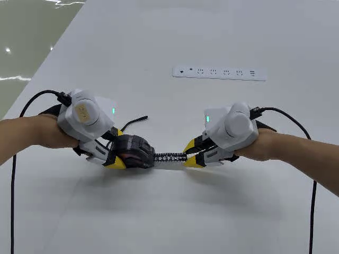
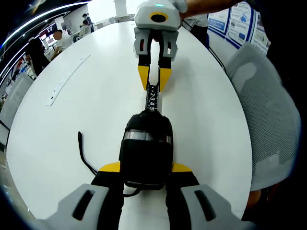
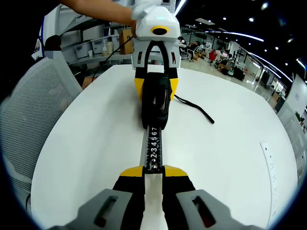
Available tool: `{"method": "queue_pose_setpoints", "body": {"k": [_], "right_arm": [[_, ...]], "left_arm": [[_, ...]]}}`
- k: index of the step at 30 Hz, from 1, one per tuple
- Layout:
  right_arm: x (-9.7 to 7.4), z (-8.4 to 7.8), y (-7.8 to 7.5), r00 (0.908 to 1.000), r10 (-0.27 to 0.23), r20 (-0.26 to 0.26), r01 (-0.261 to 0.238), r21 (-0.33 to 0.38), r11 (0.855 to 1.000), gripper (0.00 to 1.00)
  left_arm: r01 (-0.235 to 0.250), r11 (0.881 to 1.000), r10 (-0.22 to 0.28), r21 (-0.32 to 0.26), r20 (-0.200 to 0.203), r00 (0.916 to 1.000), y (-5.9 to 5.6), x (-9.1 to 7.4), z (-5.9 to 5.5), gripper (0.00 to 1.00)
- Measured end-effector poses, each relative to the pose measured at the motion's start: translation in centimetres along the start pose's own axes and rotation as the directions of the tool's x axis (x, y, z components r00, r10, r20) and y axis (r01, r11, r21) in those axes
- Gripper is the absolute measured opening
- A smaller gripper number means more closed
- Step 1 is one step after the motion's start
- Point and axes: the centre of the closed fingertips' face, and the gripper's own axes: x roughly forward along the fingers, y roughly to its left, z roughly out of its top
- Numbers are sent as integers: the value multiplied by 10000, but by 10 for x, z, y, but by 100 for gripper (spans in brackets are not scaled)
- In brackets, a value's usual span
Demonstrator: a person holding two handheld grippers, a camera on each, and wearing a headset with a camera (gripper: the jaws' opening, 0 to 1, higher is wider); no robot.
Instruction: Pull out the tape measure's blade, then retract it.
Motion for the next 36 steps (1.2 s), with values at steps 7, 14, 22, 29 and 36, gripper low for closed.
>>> {"method": "queue_pose_setpoints", "body": {"k": [7,14,22,29,36], "right_arm": [[-2,-2,0,10000,-26,-28,26,-4,10000,11],[-5,-3,1,10000,-64,-65,63,-99,9999,11],[-9,-7,1,9999,-73,-70,73,-53,10000,11],[-11,-10,2,9999,-92,-118,91,-54,9999,11],[-14,-13,2,9999,-74,-82,75,142,9999,11]], "left_arm": [[7,10000,-7,-6,38,10000,0,0,1,28],[1,10000,-1,-1,28,10000,2,1,-1,28],[-7,10000,7,0,19,10000,-1,0,3,28],[-12,10000,12,-6,27,10000,-2,-1,4,28],[-67,10000,68,-25,29,10000,2,1,-1,28]]}}
